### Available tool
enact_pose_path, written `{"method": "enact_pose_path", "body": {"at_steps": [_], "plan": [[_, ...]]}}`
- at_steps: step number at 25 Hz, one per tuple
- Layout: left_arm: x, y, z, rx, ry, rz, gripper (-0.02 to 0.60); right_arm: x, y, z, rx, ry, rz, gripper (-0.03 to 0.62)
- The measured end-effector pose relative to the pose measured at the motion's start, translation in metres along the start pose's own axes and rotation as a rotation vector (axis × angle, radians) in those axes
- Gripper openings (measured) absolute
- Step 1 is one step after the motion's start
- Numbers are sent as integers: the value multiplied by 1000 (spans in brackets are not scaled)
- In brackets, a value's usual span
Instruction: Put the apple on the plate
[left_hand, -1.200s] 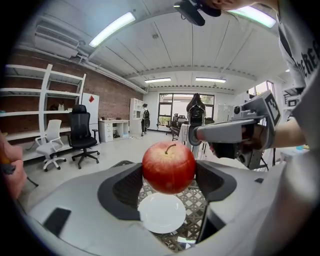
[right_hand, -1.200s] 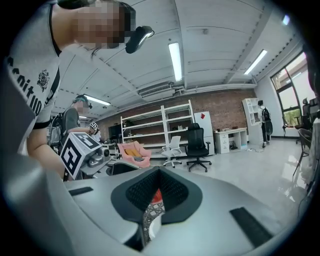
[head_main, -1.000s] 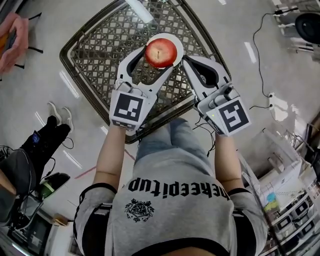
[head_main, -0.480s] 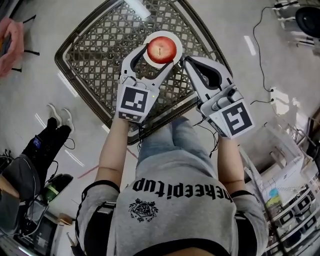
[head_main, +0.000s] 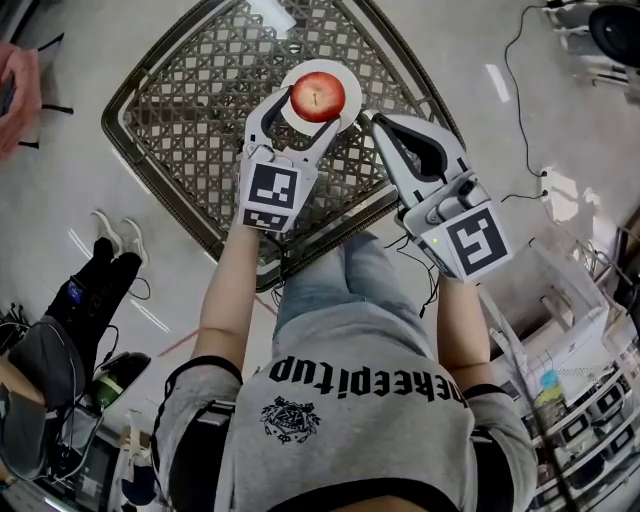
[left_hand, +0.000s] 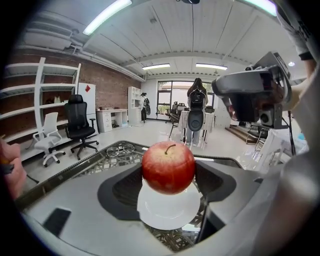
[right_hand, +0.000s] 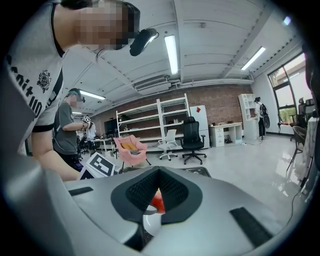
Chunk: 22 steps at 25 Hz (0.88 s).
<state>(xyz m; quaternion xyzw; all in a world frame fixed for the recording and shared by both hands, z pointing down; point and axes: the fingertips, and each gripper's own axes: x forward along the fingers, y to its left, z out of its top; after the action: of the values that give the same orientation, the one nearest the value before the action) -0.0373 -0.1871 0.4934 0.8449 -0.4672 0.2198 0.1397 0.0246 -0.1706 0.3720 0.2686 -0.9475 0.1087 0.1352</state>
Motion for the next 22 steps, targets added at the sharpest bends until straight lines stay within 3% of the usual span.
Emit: {"method": "enact_pose_path", "body": {"at_steps": [22], "plan": [[34, 4, -43, 0, 74, 6, 373, -4, -5, -19, 8, 54, -33, 2]]}}
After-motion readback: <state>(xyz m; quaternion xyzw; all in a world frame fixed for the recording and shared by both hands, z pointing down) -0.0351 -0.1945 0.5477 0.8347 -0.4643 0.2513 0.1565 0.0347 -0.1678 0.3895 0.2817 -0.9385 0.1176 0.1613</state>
